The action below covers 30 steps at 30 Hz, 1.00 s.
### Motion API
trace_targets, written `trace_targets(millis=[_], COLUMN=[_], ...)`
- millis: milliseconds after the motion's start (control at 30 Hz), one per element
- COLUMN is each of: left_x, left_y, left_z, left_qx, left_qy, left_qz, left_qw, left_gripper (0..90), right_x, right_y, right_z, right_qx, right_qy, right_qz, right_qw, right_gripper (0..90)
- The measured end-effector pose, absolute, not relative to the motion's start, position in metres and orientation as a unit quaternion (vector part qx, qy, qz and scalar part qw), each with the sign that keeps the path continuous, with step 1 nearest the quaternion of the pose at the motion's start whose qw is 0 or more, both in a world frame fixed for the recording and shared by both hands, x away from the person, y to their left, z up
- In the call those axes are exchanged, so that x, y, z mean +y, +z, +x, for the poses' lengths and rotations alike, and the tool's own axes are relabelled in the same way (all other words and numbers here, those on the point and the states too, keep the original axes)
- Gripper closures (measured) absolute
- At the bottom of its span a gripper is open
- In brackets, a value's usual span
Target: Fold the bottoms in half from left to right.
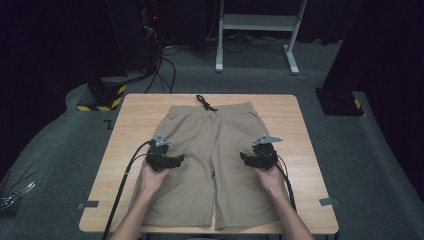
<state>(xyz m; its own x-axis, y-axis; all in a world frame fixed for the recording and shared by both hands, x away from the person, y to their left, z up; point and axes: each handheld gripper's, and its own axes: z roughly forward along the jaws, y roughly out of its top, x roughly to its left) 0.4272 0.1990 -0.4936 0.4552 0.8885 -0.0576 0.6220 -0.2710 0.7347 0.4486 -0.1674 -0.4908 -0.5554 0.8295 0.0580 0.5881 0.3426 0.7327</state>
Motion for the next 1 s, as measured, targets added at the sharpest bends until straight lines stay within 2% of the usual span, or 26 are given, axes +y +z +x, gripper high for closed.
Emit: trace_targets(millis=[600,800,1000], left_x=[0.191,0.186,0.187], left_y=[-0.519,-0.524,-0.527], left_z=[0.444,0.439,0.433], left_qx=[0.500,0.485,0.484], left_qy=[0.180,0.210,0.217], left_qz=[0.779,0.781,0.774], left_qw=[0.334,0.332,0.345], left_gripper=[23.2,23.7,23.6], right_x=[-0.154,-0.151,-0.152], right_y=[-0.516,-0.517,-0.517], right_z=[0.460,0.458,0.455], right_qx=[0.815,0.819,0.817], right_qy=[0.324,0.317,0.319], right_qz=[0.447,0.441,0.443], right_qw=[0.176,0.182,0.183], right_gripper=[37.7,36.6,36.6])
